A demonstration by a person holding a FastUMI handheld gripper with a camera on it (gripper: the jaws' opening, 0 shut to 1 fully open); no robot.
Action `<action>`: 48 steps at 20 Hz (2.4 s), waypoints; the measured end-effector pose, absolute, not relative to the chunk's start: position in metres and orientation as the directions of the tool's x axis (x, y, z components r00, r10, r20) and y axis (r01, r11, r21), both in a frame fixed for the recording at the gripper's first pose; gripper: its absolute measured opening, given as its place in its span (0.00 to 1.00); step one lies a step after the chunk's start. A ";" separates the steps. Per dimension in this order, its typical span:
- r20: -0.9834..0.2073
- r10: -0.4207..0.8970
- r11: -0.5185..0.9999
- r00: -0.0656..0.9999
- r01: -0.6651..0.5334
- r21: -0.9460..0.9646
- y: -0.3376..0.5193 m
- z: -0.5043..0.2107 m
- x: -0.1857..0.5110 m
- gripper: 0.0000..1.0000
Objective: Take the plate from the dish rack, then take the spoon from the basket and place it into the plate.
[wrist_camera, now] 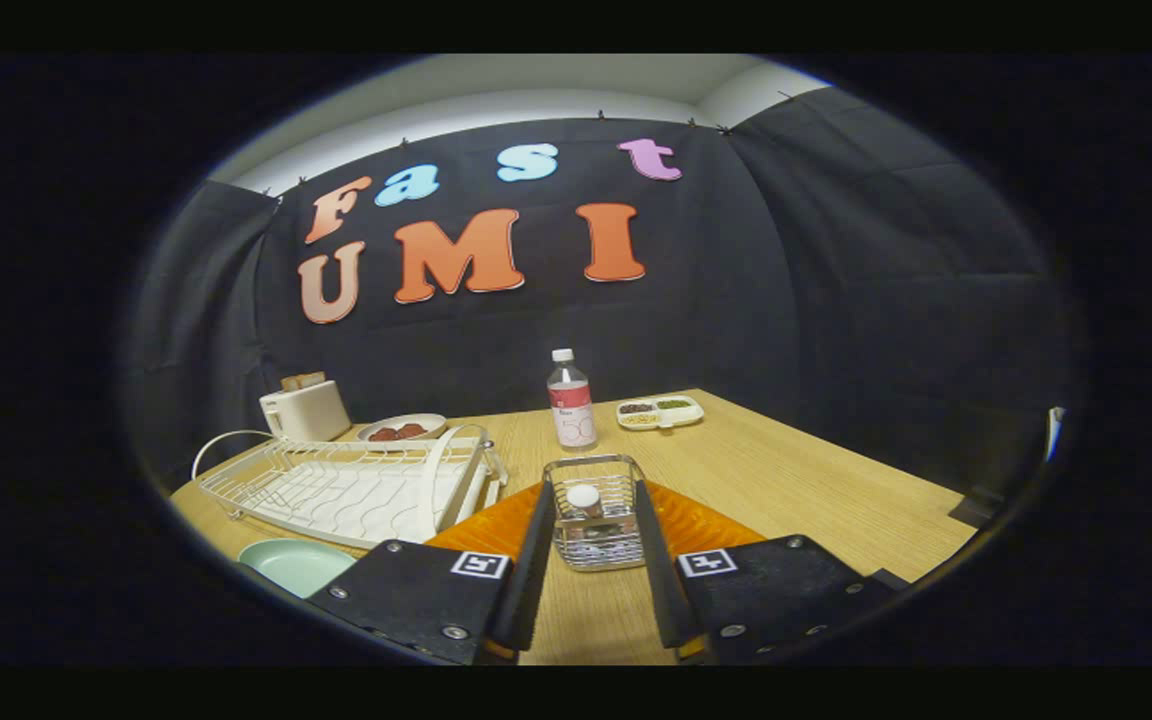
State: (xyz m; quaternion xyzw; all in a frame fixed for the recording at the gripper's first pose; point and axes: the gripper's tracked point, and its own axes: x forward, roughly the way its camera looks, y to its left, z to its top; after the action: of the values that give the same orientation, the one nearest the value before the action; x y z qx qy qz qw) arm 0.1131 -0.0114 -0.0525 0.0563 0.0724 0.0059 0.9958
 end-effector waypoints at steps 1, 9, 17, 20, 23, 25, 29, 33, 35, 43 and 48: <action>-0.139 0.034 0.993 0.990 -0.017 0.120 -0.009 -0.052 0.115 0.39; -0.082 0.022 0.996 0.996 -0.015 0.083 -0.009 -0.032 0.113 0.06; -0.012 -0.001 0.998 1.000 0.002 0.069 -0.013 0.013 0.076 0.06; 0.020 0.011 0.998 1.000 -0.013 0.062 -0.007 0.029 0.056 0.05; 0.041 0.051 0.996 0.998 -0.054 0.071 0.010 0.041 0.034 0.05; 0.051 0.085 0.994 0.995 -0.089 0.071 0.024 0.046 0.021 0.05; 0.063 0.159 0.985 0.985 -0.162 0.056 0.057 0.053 -0.005 0.05; 0.071 0.254 0.964 0.965 -0.258 0.065 0.096 0.052 -0.027 0.05; 0.066 0.300 0.951 0.952 -0.304 0.061 0.116 0.048 -0.037 0.05; -0.016 0.496 0.868 0.868 -0.495 0.043 0.191 0.000 -0.065 0.05; -0.069 0.556 0.831 0.828 -0.553 0.058 0.213 -0.037 -0.062 0.05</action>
State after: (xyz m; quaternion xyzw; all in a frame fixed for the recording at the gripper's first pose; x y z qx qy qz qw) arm -0.0621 0.2129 -0.0372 0.0180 0.0414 0.2899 0.9560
